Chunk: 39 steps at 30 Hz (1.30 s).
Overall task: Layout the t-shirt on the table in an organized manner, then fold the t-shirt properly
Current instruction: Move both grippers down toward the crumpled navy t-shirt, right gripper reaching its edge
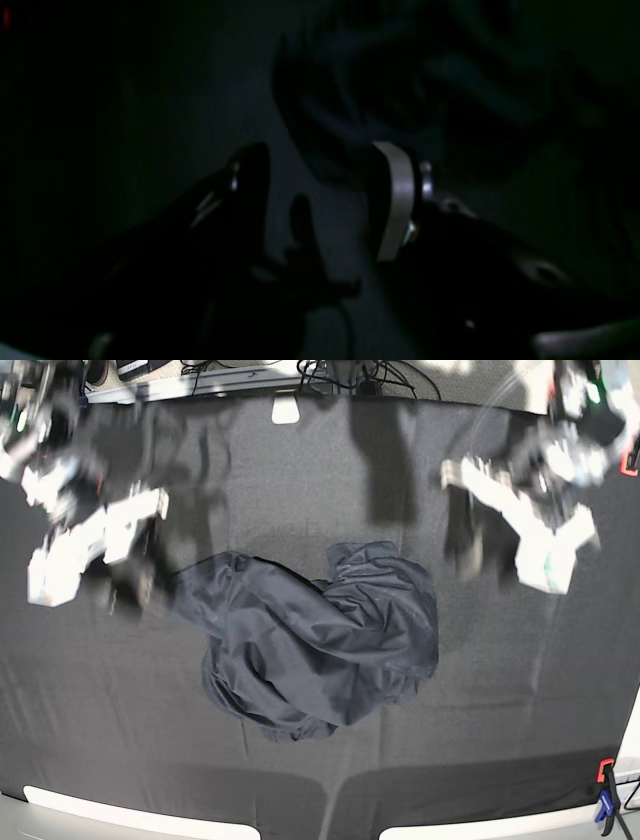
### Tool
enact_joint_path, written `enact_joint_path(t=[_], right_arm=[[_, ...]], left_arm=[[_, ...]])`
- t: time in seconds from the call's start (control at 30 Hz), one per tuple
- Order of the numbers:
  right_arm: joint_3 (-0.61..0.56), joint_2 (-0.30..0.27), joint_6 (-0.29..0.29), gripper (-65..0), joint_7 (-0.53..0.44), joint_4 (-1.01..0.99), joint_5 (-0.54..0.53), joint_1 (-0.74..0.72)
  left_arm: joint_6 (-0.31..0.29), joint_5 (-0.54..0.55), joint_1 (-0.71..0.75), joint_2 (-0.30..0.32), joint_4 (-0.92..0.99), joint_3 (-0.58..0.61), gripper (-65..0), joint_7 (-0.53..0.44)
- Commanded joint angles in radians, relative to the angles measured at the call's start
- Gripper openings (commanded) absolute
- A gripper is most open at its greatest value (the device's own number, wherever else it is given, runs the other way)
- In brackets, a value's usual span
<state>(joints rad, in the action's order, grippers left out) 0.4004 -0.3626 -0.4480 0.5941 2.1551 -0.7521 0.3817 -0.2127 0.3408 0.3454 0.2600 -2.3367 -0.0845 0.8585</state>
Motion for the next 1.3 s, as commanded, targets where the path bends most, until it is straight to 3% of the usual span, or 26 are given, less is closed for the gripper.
enact_joint_path(t=[0.0, 0.3, 0.47, 0.6, 0.7, 0.77, 0.9, 1.07, 1.27], right_arm=[[0.005, -0.011, -0.012, -37.7, -0.028, 0.017, -0.01, -0.027], [0.005, -0.011, -0.016, -37.7, 0.063, 0.017, -0.007, -0.166], [-0.042, -0.011, -0.219, -37.7, 0.148, 0.017, 0.002, -0.171], [-0.201, -0.011, -0.223, -37.7, 0.172, 0.016, 0.154, -0.171], [-0.351, -0.011, -0.222, -37.7, 0.132, 0.016, 0.299, -0.171], [-0.447, -0.011, -0.197, -37.7, 0.083, 0.016, 0.395, -0.171], [-0.596, -0.011, -0.059, -37.7, 0.002, 0.016, 0.57, -0.182], [-0.686, -0.01, 0.065, -37.9, -0.003, 0.011, 0.652, -0.274], [-0.681, 0.096, 0.084, -37.9, 0.032, -0.113, 0.68, -0.379]], left_arm=[[0.003, 0.01, -0.032, 0.004, -0.019, -0.001, -35.8, -0.03], [0.003, 0.009, -0.164, 0.004, -0.019, -0.001, -35.8, -0.082], [0.003, 0.01, -0.163, 0.004, -0.019, -0.001, -35.8, -0.074], [0.003, 0.01, -0.162, 0.004, -0.019, -0.001, -35.8, -0.066], [0.003, 0.009, -0.157, 0.004, -0.019, -0.001, -35.8, -0.059], [0.003, 0.009, -0.148, 0.004, -0.019, -0.001, -35.8, -0.059], [0.003, 0.009, -0.14, 0.004, -0.019, -0.001, -35.8, -0.05], [0.003, 0.01, -0.14, 0.004, -0.019, -0.001, -35.8, -0.048], [0.003, 0.009, -0.14, 0.004, -0.019, -0.001, -35.8, -0.048]])
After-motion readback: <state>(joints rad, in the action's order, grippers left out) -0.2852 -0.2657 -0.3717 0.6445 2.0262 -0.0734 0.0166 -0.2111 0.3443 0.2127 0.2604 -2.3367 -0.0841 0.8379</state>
